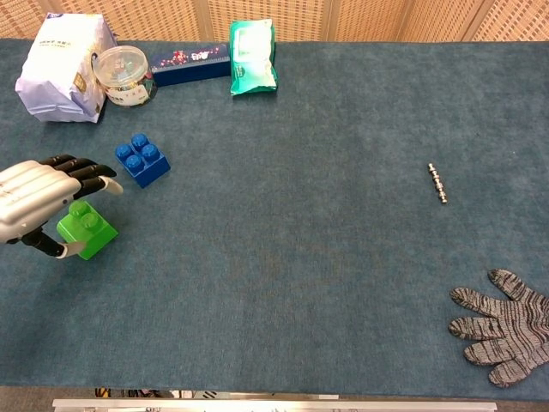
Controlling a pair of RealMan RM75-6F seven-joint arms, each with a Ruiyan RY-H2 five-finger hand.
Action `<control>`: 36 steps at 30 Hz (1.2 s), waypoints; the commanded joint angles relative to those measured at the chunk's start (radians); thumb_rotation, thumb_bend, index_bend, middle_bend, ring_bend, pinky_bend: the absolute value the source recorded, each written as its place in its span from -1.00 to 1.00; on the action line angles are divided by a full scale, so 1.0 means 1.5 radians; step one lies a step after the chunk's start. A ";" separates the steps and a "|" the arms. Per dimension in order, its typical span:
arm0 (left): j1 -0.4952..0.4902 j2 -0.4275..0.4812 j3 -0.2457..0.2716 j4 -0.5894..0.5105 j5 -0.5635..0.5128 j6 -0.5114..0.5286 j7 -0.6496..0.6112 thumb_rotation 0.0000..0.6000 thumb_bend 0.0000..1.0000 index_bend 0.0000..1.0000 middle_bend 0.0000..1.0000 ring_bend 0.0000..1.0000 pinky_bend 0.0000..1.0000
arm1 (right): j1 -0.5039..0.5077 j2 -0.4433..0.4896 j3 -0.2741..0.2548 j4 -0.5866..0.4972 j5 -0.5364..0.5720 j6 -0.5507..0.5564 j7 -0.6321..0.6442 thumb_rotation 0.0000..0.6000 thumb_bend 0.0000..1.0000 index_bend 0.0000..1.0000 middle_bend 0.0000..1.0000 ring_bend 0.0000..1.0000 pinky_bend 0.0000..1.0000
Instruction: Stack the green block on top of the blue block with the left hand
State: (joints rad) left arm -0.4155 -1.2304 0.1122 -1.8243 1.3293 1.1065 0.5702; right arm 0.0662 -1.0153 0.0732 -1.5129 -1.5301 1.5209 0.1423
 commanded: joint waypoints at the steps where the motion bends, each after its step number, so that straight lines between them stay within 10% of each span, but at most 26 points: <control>1: -0.002 -0.014 -0.016 0.014 -0.014 -0.003 -0.016 1.00 -0.56 -0.90 -0.74 -0.81 -0.82 | 0.000 0.000 0.000 0.002 0.000 0.000 0.001 1.00 -0.57 -0.24 -0.25 -0.47 -0.22; 17: -0.010 -0.060 -0.040 0.039 -0.090 -0.012 0.019 0.73 -0.65 -1.00 -0.75 -0.81 -0.76 | -0.005 0.001 0.000 0.009 0.004 0.004 0.010 1.00 -0.57 -0.24 -0.25 -0.47 -0.22; 36: -0.015 -0.066 -0.068 0.093 -0.204 -0.009 0.039 0.87 -0.64 -0.83 -0.73 -0.73 -0.67 | -0.003 0.002 0.002 0.004 0.000 0.005 0.006 1.00 -0.57 -0.24 -0.25 -0.47 -0.22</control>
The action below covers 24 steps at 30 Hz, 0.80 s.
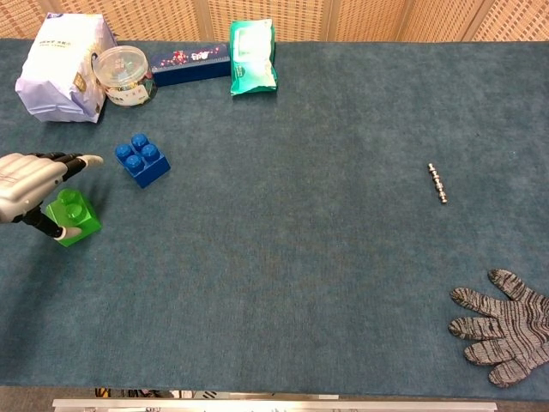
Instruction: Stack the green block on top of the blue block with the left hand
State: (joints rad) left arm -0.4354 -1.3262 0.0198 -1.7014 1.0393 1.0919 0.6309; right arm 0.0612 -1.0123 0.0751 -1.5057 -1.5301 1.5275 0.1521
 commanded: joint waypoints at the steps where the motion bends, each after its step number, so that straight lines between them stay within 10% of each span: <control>1: -0.003 -0.003 -0.008 0.015 -0.014 0.002 -0.002 0.87 -0.64 -0.81 -0.72 -0.73 -0.66 | 0.000 0.001 0.000 -0.001 -0.001 0.001 -0.001 1.00 -0.57 -0.24 -0.25 -0.47 -0.22; 8: -0.008 -0.006 -0.015 0.044 -0.040 -0.003 -0.002 0.81 -0.64 -0.47 -0.58 -0.59 -0.59 | 0.000 0.002 0.000 -0.004 -0.002 0.002 -0.002 1.00 -0.57 -0.24 -0.25 -0.47 -0.22; 24: -0.021 -0.008 -0.022 0.072 -0.093 -0.017 0.003 0.58 -0.64 -0.44 -0.50 -0.53 -0.50 | 0.002 0.002 0.000 -0.005 -0.002 -0.001 -0.003 1.00 -0.57 -0.24 -0.25 -0.47 -0.22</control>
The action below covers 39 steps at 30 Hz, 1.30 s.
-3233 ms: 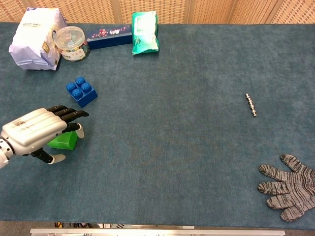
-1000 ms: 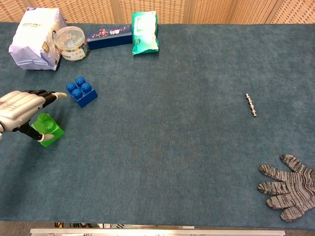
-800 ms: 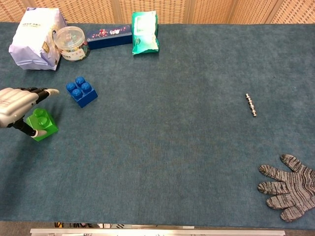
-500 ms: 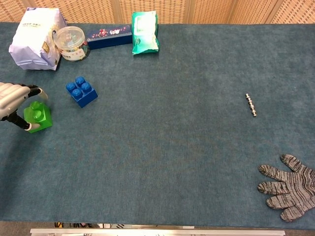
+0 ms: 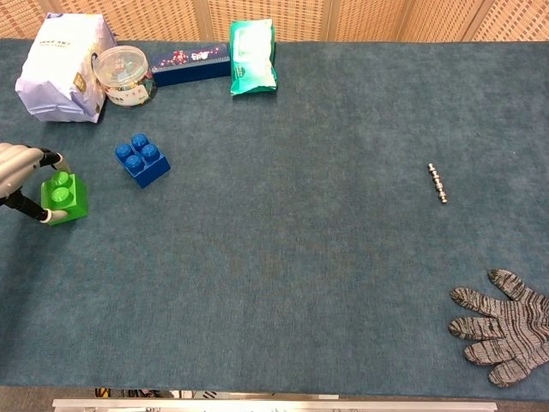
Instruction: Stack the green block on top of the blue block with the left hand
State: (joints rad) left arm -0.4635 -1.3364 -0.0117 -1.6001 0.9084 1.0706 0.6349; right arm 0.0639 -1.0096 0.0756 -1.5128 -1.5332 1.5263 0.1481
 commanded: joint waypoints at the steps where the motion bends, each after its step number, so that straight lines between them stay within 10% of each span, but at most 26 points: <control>1: -0.002 -0.002 -0.001 0.007 -0.008 -0.004 0.000 0.57 -0.64 -0.44 -0.50 -0.53 -0.50 | 0.000 0.001 0.000 0.000 0.000 0.000 0.000 1.00 -0.57 -0.24 -0.25 -0.47 -0.22; 24: -0.014 0.040 -0.038 -0.036 0.010 0.007 -0.065 0.64 -0.64 -0.13 -0.18 -0.29 -0.36 | 0.002 0.003 -0.001 -0.010 -0.001 -0.003 -0.012 1.00 -0.57 -0.24 -0.25 -0.47 -0.22; 39: -0.068 0.056 -0.085 -0.112 -0.116 0.027 0.002 0.62 -0.64 -0.11 -0.18 -0.29 -0.28 | 0.022 -0.003 0.001 0.007 -0.002 -0.032 -0.002 1.00 -0.57 -0.24 -0.25 -0.47 -0.22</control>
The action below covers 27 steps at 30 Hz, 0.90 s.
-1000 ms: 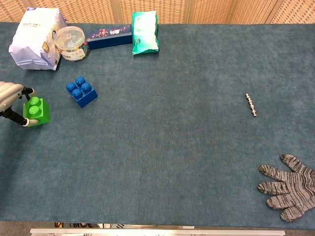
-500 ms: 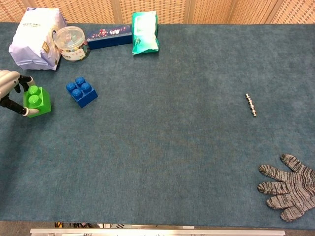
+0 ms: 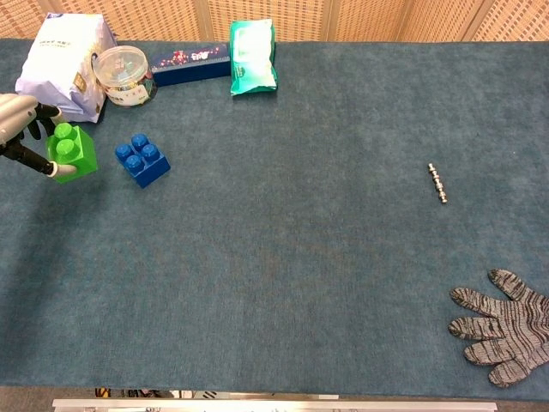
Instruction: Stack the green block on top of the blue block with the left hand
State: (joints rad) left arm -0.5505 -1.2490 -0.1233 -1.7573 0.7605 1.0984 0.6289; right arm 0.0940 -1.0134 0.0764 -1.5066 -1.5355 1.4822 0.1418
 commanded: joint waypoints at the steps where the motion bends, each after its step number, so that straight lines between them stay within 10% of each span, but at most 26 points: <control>1: -0.013 -0.003 -0.013 -0.009 -0.023 0.010 0.007 0.62 -0.64 -0.10 -0.17 -0.29 -0.27 | 0.004 -0.001 0.001 0.004 0.000 -0.005 0.004 1.00 -0.57 -0.24 -0.25 -0.47 -0.22; 14: -0.044 0.016 -0.002 -0.017 0.006 -0.059 -0.034 0.65 -0.64 -0.09 -0.20 -0.32 -0.24 | 0.018 -0.013 0.000 0.031 0.003 -0.024 0.025 1.00 -0.57 -0.24 -0.25 -0.47 -0.22; 27: -0.062 0.030 0.017 0.073 0.266 -0.136 -0.210 1.00 -0.58 -0.08 -0.23 -0.39 -0.21 | 0.012 -0.008 -0.001 0.010 0.010 -0.017 0.000 1.00 -0.57 -0.24 -0.25 -0.47 -0.22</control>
State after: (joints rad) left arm -0.6309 -1.2102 -0.1049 -1.6900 1.0940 0.9275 0.3720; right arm 0.1124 -1.0258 0.0745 -1.4900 -1.5223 1.4570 0.1426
